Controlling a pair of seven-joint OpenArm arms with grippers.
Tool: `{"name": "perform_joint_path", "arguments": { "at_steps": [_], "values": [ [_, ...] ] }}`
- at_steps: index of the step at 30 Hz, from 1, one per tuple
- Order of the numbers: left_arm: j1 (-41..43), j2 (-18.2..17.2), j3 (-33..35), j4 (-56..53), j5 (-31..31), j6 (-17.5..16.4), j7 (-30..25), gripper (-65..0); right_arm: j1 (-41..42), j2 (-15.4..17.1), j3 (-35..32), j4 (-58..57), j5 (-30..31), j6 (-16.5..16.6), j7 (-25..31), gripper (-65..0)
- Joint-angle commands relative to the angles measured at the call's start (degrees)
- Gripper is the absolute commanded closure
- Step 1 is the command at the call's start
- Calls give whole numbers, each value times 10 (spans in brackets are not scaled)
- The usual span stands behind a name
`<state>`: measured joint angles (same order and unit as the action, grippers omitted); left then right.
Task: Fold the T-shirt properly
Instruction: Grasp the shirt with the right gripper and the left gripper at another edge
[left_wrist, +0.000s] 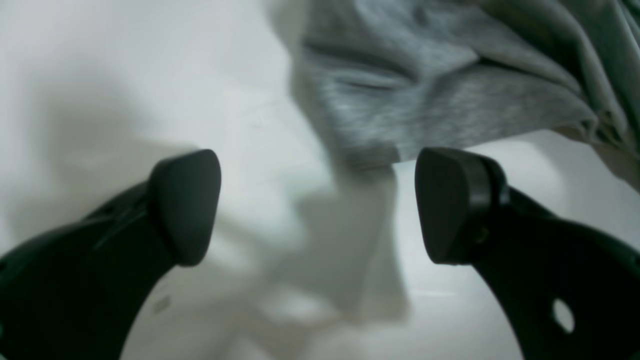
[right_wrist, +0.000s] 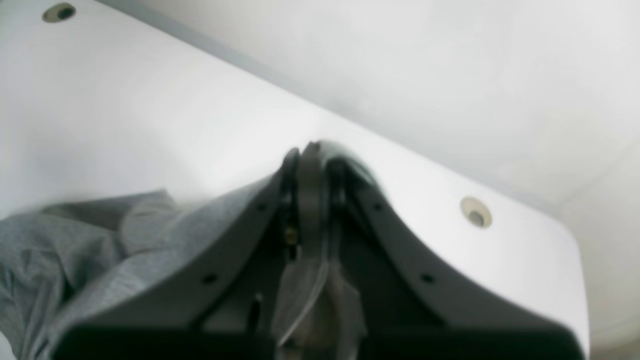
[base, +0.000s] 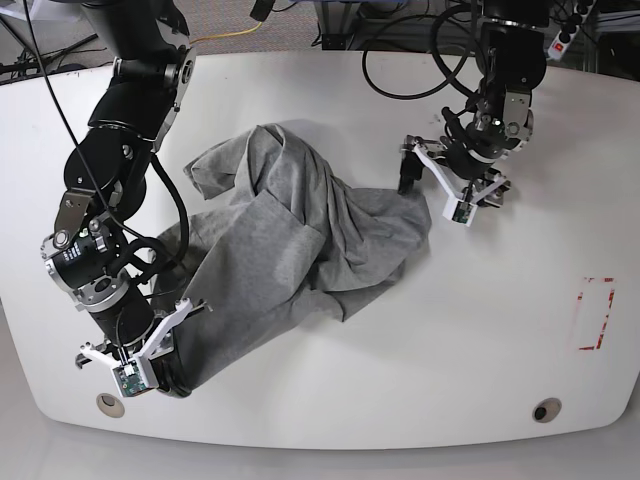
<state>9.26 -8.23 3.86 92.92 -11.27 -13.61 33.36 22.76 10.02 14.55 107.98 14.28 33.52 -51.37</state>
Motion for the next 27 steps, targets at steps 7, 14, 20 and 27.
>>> {"name": "perform_joint_path", "arguments": {
  "at_steps": [7,14,20,27],
  "values": [
    [-49,19,10,-64,-6,-4,-14,-578,15,27,2,14,10,-1,18,0],
    [-94,22,10,-124,-6,-4,-14,-349,15,28,3,14,7,-1,18,0],
    [-110,22,10,-155,-6,-3,-13,0,15,47,4,10,7,-2,18,0],
    [-112,17,3,-119,-6,-3,-11,0,49,70,5,-25,6,-3,20,0]
  ]
}}
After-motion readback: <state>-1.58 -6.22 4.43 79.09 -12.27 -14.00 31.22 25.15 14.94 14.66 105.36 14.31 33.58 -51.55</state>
